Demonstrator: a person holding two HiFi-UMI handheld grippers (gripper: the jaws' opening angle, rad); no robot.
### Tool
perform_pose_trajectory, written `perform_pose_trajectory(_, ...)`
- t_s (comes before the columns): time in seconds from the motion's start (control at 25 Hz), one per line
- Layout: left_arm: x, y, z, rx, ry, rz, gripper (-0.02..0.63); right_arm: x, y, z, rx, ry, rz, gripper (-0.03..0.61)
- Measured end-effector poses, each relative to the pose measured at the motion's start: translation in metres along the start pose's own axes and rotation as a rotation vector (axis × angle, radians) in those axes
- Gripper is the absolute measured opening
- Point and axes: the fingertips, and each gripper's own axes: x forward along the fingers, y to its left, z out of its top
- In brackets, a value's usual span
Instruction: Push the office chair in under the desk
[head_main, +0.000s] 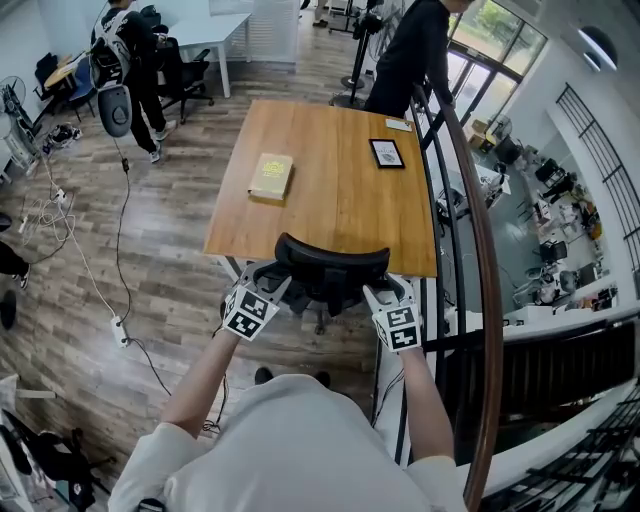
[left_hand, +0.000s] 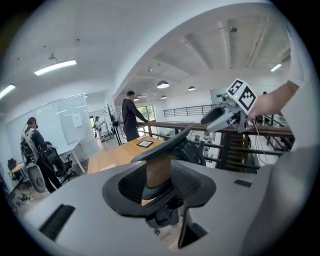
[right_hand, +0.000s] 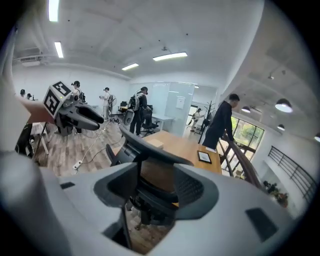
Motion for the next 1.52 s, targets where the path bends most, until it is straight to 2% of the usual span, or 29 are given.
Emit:
perform_pose_trajectory(0.2, -0.023, 0.006, 0.02, -0.134, -0.065, 0.002, 0.129, -0.024, 0.004, 0.024, 0.038, -0.085, 0.001, 0.205)
perform_pose_trajectory(0.36, -0.037, 0.005, 0.034, -0.155, -0.096, 0.01, 0.096, -0.04, -0.004, 0.042, 0.042, -0.155, -0.042, 0.183)
perform_pose_trajectory(0.52, -0.051, 0.003, 0.042, -0.186, -0.126, 0.016, 0.063, -0.06, -0.009, 0.056, 0.036, -0.213, -0.077, 0.094)
perform_pose_trajectory(0.84, -0.059, 0.001, 0.061, -0.186, -0.168, 0.01, 0.004, -0.082, -0.017, 0.066, 0.135, -0.295, -0.083, 0.003)
perform_pose_trajectory(1.12, -0.062, 0.0, 0.072, -0.19, -0.195, -0.007, -0.006, -0.094, -0.022, 0.07, 0.197, -0.336, -0.078, 0.003)
perform_pose_trajectory(1.52, -0.054, -0.003, 0.073, -0.199, -0.206, -0.023, -0.007, -0.091, -0.022, 0.072, 0.216, -0.35, -0.065, 0.002)
